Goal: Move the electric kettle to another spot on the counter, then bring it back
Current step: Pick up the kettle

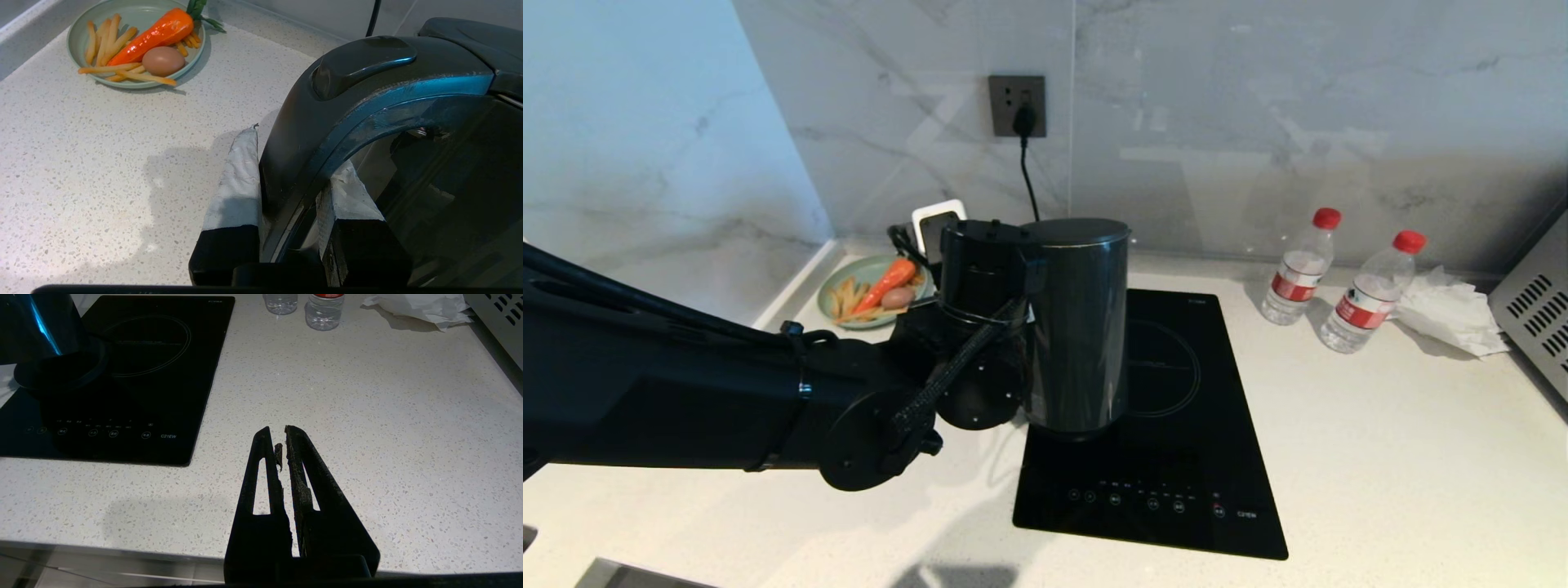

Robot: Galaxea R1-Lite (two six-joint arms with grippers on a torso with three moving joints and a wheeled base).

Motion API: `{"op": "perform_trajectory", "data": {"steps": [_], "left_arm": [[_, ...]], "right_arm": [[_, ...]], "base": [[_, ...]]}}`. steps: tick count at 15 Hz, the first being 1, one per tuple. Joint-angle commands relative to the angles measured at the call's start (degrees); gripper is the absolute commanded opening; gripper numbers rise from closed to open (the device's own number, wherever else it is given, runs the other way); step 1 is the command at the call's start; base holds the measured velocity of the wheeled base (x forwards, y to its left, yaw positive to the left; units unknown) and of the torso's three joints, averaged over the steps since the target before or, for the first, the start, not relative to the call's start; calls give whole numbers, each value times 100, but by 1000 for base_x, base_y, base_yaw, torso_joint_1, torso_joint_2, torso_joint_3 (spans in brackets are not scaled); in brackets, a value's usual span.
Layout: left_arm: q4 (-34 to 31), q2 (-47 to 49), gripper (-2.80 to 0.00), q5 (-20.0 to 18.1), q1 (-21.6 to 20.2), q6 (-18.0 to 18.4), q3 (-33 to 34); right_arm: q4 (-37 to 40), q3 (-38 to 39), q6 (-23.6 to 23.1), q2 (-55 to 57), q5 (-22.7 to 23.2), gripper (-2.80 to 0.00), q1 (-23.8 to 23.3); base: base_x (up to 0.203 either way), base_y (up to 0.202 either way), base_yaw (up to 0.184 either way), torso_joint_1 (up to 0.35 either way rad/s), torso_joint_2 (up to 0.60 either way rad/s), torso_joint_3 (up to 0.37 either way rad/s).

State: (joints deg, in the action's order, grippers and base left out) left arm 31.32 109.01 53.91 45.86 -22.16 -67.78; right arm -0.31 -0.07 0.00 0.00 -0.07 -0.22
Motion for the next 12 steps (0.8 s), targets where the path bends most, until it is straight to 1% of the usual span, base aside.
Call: {"op": "perform_trajectory", "data": {"steps": [1,8,10,12], "left_arm": [[23,-58,-280,32,10,-16,-16],[14,-161,-280,30,1,-7,-183],[20,-123,-280,23,-84,-16,-190],[17,-102,-280,-7,-257,-16,-247]], "right_arm": [[-4,-1,0,0,-1,-280,4],[-4,7,0,0,-1,-280,-3],[-4,5,0,0,-1,-280,0],[-4,-1,0,0,7,-280,-4]], "base": [[0,0,0,0,0,0],[0,0,0,0,0,0],[0,0,0,0,0,0],[0,0,0,0,0,0]]}}
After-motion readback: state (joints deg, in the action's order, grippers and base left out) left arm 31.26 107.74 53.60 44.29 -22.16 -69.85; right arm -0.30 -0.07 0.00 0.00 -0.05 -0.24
